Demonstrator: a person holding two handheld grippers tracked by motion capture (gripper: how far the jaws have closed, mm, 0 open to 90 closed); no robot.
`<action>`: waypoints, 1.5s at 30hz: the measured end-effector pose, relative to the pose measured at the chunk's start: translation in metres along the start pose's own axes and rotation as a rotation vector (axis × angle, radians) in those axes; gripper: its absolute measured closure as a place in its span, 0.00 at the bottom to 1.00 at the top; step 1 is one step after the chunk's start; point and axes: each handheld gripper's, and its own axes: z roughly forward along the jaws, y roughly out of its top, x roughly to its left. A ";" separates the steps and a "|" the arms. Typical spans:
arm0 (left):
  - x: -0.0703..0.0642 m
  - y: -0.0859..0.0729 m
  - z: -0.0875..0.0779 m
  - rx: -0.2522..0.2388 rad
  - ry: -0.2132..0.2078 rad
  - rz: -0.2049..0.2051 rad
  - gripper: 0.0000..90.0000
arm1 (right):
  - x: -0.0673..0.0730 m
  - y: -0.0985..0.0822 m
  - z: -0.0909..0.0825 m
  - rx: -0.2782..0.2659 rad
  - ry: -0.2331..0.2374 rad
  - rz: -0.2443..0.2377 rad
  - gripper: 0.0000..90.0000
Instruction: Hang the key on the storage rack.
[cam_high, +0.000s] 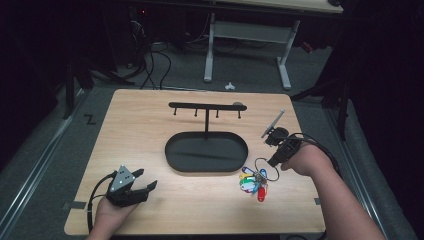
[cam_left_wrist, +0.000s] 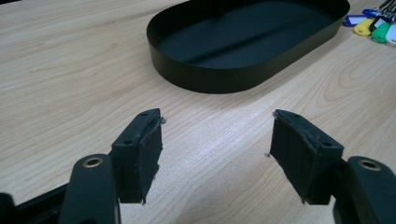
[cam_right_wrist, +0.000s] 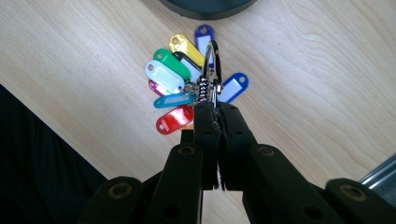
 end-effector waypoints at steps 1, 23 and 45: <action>0.000 0.000 0.000 0.001 0.000 0.000 0.38 | 0.001 0.000 -0.002 0.004 -0.001 0.014 0.97; 0.003 -0.004 -0.007 -0.006 0.016 -0.016 0.38 | 0.010 0.037 -0.065 -0.012 -0.046 -0.067 0.97; 0.009 -0.016 -0.027 -0.007 0.062 -0.046 0.38 | 0.003 0.082 -0.076 -0.025 -0.057 -0.068 0.97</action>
